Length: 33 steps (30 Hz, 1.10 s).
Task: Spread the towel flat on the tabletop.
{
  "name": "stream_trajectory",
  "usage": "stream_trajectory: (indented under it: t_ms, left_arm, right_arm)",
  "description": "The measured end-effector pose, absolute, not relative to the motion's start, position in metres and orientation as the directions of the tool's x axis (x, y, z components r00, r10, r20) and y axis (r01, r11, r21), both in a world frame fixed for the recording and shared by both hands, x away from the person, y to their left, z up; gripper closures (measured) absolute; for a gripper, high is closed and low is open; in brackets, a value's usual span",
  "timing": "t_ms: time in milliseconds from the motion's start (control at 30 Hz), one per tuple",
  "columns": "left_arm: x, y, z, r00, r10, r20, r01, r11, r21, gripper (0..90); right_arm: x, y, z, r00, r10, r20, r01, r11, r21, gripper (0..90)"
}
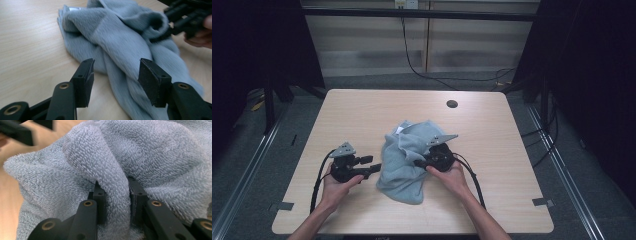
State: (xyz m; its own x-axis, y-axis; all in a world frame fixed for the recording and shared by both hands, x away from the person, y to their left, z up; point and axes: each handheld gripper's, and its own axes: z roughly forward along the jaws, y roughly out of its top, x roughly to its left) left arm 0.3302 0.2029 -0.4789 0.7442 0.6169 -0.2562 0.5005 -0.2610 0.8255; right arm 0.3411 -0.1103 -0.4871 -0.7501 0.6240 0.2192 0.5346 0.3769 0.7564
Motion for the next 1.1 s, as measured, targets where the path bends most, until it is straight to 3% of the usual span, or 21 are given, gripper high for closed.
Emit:
stream_trajectory:
  t_ms: [167, 233, 367, 467, 533, 667, 700, 733, 767, 833, 1100]
  left_arm:
    - [0.338, 0.183, -0.485, 0.763, 0.592, -0.26, 0.506, -0.296, 0.81, 40.5]
    - [0.339, 0.177, -0.489, 0.776, 0.576, -0.256, 0.505, -0.326, 0.799, 56.5]
    - [0.338, 0.179, -0.488, 0.78, 0.565, -0.269, 0.512, -0.33, 0.793, 73.5]
    - [0.338, 0.182, -0.484, 0.787, 0.554, -0.27, 0.503, -0.324, 0.801, 78.7]
    - [0.336, 0.183, -0.48, 0.789, 0.548, -0.278, 0.499, -0.307, 0.811, 79.4]
    - [0.334, 0.182, -0.475, 0.798, 0.544, -0.26, 0.479, -0.31, 0.821, 80.2]
    - [0.334, 0.182, -0.474, 0.801, 0.544, -0.249, 0.473, -0.32, 0.821, 80.3]
    - [0.334, 0.182, -0.474, 0.8, 0.547, -0.245, 0.471, -0.322, 0.821, 80.2]
    - [0.335, 0.184, -0.473, 0.8, 0.548, -0.245, 0.472, -0.321, 0.821, 80.3]
    - [0.336, 0.189, -0.47, 0.792, 0.556, -0.25, 0.474, -0.303, 0.827, 80.8]
    - [0.337, 0.209, -0.45, 0.759, 0.593, -0.269, 0.47, -0.213, 0.856, 81.8]
  right_arm:
    - [0.328, -0.108, -0.487, -0.769, 0.596, 0.232, 0.526, 0.383, 0.759, 72.6]
    - [0.325, -0.108, -0.487, -0.772, 0.591, 0.233, 0.519, 0.376, 0.768, 72.1]
    - [0.323, -0.114, -0.485, -0.771, 0.588, 0.246, 0.516, 0.349, 0.782, 64.7]
    - [0.323, -0.115, -0.48, -0.776, 0.586, 0.233, 0.502, 0.351, 0.791, 56.7]
    - [0.322, -0.113, -0.469, -0.782, 0.586, 0.211, 0.483, 0.358, 0.799, 45.0]
    - [0.324, -0.108, -0.45, -0.792, 0.577, 0.199, 0.449, 0.33, 0.831, 39.1]
    - [0.326, -0.107, -0.446, -0.793, 0.577, 0.197, 0.444, 0.325, 0.835, 39.7]
    - [0.328, -0.105, -0.442, -0.791, 0.581, 0.19, 0.438, 0.323, 0.839, 50.6]
    - [0.33, -0.104, -0.439, -0.791, 0.584, 0.183, 0.434, 0.326, 0.84, 68.4]
    - [0.335, -0.106, -0.438, -0.765, 0.62, 0.175, 0.442, 0.307, 0.843, 78.7]
    - [0.346, -0.137, -0.421, -0.67, 0.717, 0.19, 0.455, 0.196, 0.868, 82.9]
